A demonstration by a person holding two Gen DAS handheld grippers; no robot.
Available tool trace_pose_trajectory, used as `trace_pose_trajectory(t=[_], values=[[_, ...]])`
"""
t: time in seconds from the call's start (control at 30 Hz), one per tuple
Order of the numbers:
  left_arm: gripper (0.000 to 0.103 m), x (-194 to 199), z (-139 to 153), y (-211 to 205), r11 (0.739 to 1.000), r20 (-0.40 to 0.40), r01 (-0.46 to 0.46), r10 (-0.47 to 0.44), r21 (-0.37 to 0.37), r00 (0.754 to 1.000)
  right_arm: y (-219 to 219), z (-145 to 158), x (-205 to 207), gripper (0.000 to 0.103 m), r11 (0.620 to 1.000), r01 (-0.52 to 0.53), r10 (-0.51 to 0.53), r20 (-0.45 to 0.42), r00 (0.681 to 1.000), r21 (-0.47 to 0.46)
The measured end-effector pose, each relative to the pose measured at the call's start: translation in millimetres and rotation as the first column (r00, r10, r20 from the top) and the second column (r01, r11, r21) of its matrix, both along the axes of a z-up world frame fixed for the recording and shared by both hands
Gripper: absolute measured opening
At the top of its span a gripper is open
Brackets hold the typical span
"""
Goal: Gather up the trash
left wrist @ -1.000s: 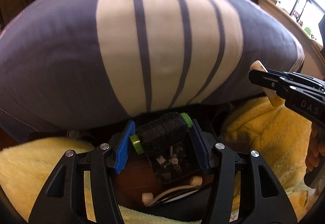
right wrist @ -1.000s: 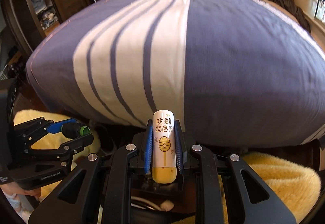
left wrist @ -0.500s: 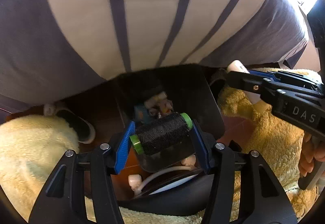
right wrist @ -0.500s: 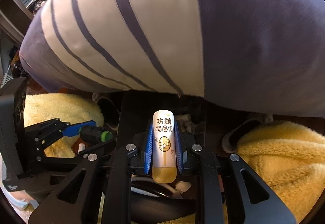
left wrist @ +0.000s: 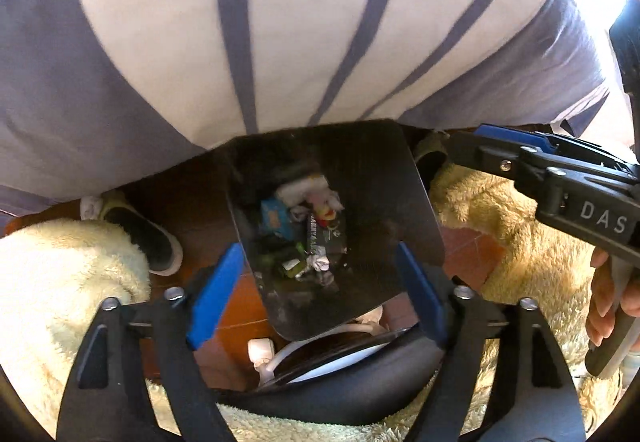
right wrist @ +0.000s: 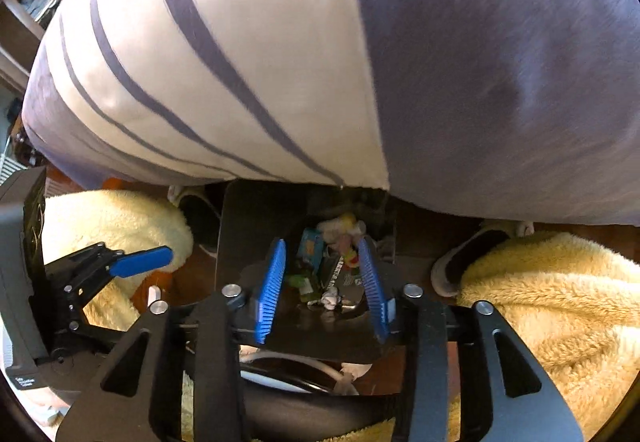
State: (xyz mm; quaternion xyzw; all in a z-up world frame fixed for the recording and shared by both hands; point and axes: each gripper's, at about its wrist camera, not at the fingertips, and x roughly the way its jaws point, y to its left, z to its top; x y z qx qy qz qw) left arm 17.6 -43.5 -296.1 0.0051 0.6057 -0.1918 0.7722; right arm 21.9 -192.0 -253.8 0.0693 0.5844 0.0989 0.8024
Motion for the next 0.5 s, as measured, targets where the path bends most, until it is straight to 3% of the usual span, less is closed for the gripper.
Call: trace_pose_trajectory(t=[0.03,0.2,0.3,0.5], values=[[0.082,0.4,3.3,0.2,1.000,0.009,-0.004,0.004,0.002,1.000,-1.0,4.1,-0.7,0.049,1.000,0.005,-0.005,0.011,1.000,-0.005],[0.095,-4.7,30.4,7.5,0.999,0.096,-0.030,0.028,0.021,0.995,-9.1,31.5,-7.1,0.083,0.999,0.039,-0.036,0.093,0.995,-0.032],[0.095,-9.2,52.3,14.7,0.998,0.157,-0.057,0.053,0.023,0.986,-15.2,46.1,-12.4,0.095,0.996,0.062,-0.053,0.143,0.988,-0.060],[0.095,-17.3,101.3,31.9,0.993,0.291,-0.113,0.100,0.028,0.951,-24.3,78.8,-27.6,0.099,0.988,0.090,-0.059,0.234,0.970,-0.125]])
